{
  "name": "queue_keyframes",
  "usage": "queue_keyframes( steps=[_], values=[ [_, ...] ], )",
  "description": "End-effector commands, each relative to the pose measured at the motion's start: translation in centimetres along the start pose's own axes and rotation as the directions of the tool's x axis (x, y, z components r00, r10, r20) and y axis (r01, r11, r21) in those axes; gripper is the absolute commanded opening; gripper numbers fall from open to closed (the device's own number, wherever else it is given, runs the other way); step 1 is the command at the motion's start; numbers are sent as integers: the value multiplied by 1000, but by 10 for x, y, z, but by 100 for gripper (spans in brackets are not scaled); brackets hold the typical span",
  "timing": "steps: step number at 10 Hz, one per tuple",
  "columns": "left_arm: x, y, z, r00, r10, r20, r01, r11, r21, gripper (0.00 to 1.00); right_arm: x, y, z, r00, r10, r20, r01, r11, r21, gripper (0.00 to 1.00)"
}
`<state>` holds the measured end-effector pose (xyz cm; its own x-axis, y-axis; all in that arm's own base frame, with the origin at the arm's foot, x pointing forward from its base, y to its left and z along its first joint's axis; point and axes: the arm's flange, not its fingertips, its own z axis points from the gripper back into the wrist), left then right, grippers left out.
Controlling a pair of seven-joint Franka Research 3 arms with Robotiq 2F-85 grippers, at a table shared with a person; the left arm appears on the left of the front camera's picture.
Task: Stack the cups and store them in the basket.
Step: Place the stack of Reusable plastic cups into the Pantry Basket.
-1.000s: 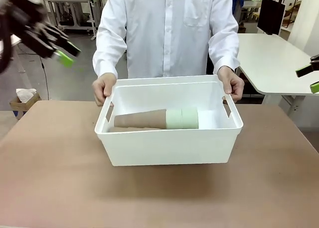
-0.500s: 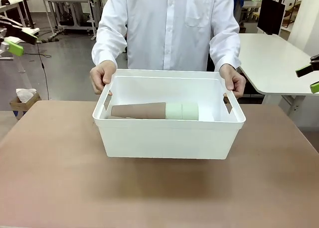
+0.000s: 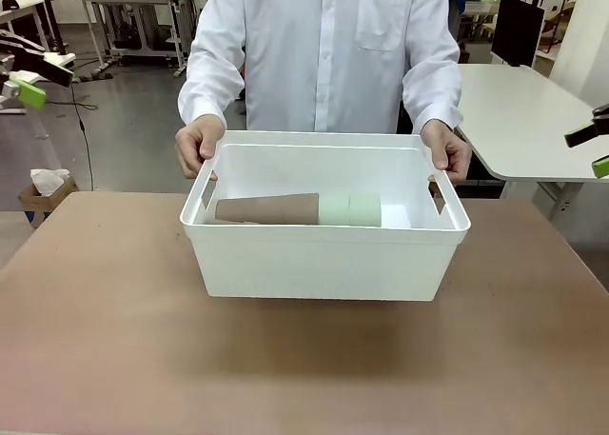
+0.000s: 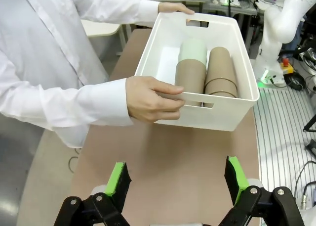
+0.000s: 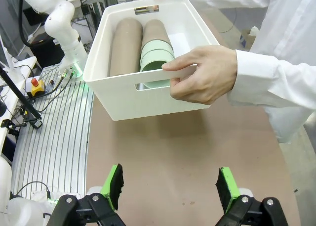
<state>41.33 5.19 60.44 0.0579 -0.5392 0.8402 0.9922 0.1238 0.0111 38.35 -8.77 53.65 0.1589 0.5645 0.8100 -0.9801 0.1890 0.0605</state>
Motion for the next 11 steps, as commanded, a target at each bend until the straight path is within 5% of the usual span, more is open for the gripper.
queue_keyframes(
  steps=[1,11],
  values=[
    [0,1,2,1000,7,-3,-7,1000,6,100,5,0,2,1000,-14,21,14,1000,-2,100],
    [0,1,2,1000,7,-3,-7,1000,6,100,5,0,2,1000,-14,21,14,1000,-2,100]
  ],
)
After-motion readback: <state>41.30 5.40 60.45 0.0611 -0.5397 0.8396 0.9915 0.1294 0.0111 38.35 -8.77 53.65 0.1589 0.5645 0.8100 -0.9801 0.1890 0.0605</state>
